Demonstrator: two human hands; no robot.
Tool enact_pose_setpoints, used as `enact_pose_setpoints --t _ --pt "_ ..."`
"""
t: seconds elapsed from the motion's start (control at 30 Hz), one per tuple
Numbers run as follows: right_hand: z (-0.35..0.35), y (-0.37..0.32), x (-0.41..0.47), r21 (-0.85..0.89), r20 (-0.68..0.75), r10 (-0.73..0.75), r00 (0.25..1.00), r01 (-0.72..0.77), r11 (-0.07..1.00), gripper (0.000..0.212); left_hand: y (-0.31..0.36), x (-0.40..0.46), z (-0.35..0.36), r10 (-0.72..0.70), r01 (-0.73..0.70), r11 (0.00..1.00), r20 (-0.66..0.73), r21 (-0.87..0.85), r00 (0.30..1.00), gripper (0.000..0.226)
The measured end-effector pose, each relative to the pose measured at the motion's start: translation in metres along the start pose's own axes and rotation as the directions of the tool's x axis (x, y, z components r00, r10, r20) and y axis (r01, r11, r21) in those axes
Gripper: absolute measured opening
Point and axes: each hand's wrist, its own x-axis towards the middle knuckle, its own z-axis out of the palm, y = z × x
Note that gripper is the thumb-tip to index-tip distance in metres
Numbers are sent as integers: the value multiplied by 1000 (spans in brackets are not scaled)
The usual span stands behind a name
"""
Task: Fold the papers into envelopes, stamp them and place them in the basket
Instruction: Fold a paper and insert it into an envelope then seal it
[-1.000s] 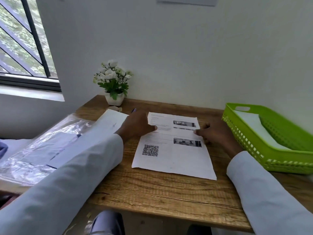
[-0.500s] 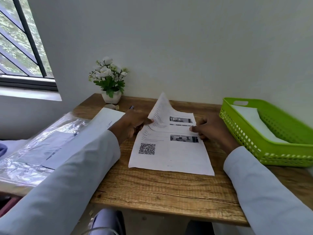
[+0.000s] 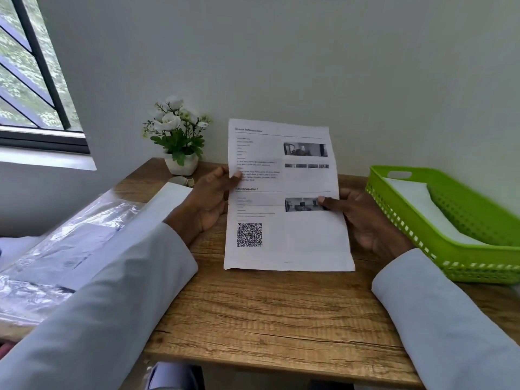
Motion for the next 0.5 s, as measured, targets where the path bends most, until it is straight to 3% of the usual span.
enact_pose_setpoints --t 0.2,0.5 --pt "3 -2 -2 119 38 2 999 -6 993 31 -4 -3 -5 -19 7 996 129 92 992 51" --pt "2 -4 2 113 23 -11 1000 9 994 27 -7 3 -14 -107 105 994 69 35 992 37"
